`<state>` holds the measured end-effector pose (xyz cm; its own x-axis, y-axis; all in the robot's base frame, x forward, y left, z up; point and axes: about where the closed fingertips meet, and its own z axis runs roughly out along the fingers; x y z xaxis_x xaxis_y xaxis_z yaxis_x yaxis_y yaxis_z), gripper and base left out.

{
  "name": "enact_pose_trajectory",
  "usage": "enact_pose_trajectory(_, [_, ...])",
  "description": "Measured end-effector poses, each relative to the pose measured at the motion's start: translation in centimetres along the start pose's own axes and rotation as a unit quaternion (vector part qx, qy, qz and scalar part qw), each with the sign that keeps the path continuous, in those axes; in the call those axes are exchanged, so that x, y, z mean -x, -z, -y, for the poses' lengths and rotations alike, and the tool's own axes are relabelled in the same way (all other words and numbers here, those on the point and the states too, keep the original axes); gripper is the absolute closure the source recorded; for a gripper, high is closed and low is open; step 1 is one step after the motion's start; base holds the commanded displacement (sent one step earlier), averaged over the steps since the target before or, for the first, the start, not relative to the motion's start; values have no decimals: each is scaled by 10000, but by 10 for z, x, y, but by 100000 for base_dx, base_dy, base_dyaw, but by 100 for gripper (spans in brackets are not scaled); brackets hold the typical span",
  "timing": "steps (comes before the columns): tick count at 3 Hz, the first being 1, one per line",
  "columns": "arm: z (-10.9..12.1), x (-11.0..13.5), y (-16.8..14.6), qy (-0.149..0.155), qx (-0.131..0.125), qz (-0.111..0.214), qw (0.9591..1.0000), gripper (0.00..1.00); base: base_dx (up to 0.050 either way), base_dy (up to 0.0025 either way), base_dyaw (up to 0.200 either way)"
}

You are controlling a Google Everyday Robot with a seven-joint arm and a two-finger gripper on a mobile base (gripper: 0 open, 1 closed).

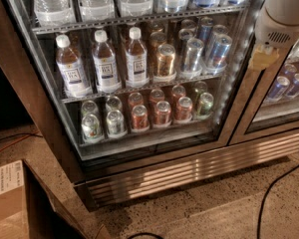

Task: Close left fridge door

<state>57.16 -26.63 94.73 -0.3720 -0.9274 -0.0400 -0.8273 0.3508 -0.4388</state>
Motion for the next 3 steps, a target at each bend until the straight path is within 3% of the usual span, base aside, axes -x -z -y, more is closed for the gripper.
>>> enact_pose_trajectory(1, [-40,-14,18,17,-340,327,9989,100,0,0,0])
enact_pose_trajectory(2, [-92,-36,10,78,-333,360,9988,100,0,0,0])
enact_pose_trajectory(3, [-138,-57,-18,118,-70,200,9997,100,0,0,0])
